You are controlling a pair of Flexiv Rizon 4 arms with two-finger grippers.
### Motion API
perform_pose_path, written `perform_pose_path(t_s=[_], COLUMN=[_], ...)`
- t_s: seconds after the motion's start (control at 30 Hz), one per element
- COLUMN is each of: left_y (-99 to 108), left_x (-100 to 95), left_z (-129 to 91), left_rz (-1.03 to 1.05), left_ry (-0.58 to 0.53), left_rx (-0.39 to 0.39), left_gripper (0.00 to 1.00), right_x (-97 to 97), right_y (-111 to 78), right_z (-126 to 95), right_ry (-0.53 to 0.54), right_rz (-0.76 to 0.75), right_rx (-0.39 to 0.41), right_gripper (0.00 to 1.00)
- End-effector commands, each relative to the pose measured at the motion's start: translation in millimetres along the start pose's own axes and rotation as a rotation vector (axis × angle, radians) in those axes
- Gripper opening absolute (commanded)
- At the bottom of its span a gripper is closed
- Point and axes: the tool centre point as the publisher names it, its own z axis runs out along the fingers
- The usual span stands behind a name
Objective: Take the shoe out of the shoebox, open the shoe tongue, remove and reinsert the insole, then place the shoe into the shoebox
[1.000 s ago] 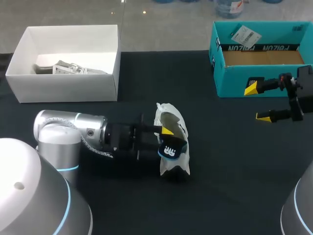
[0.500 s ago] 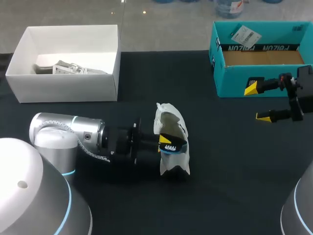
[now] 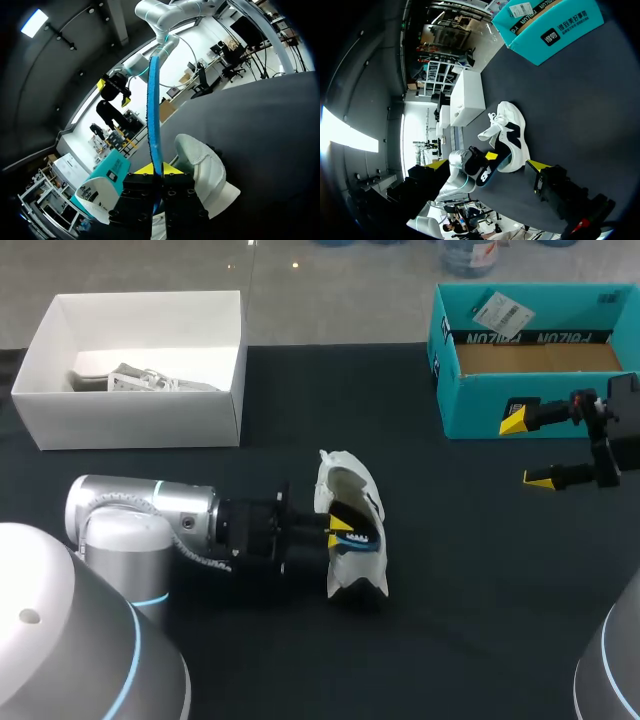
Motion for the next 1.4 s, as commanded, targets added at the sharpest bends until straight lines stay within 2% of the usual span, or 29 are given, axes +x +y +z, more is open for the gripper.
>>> perform_pose_path(t_s=[0.03, 0.3, 0.37, 0.47, 0.53, 0.73, 0.77, 0.83, 0.87, 1.03, 1.4], left_y=[8, 14, 8, 0, -6, -16, -16, -14, -12, -5, 18], left_x=[-1.2, -1.5, -2.7, -5.7, -7.8, -8.1, -7.1, -4.5, -3.0, 2.7, 0.1], left_z=[4, 4, 2, 0, -2, -3, -3, -2, -2, 1, 14], left_rz=[0.001, 0.0, -0.001, 0.006, 0.013, 0.03, 0.031, 0.03, 0.029, 0.026, 0.057], left_ry=[-0.016, -0.023, -0.02, -0.023, -0.027, -0.022, -0.019, -0.01, -0.006, 0.008, -0.011], left_rx=[-0.02, -0.049, -0.04, -0.027, -0.017, 0.003, 0.003, -0.001, -0.003, -0.014, -0.086], left_gripper=[0.0, 0.0, 0.37, 0.41, 0.4, 0.27, 0.22, 0.02, 0.0, 0.0, 0.0], right_x=[0.2, 0.2, 0.2, 0.2, 0.2, 0.2, 0.2, 0.2, 0.2, 0.2, 0.2], right_y=[-0.8, -0.8, -0.8, -0.8, -0.8, -0.8, -0.8, -0.8, -0.8, -0.8, -0.8], right_z=[1, 1, 1, 1, 1, 1, 1, 1, 1, 1, 1], right_ry=[-0.003, -0.003, -0.003, -0.003, -0.003, -0.003, -0.003, -0.003, -0.003, -0.003, -0.003], right_rz=[0.002, 0.002, 0.002, 0.002, 0.002, 0.002, 0.002, 0.002, 0.002, 0.002, 0.002], right_rx=[-0.001, -0.001, -0.001, -0.001, -0.001, -0.001, -0.001, -0.001, -0.001, -0.001, -0.001], right_gripper=[1.0, 1.0, 1.0, 1.0, 1.0, 1.0, 1.0, 1.0, 1.0, 1.0, 1.0])
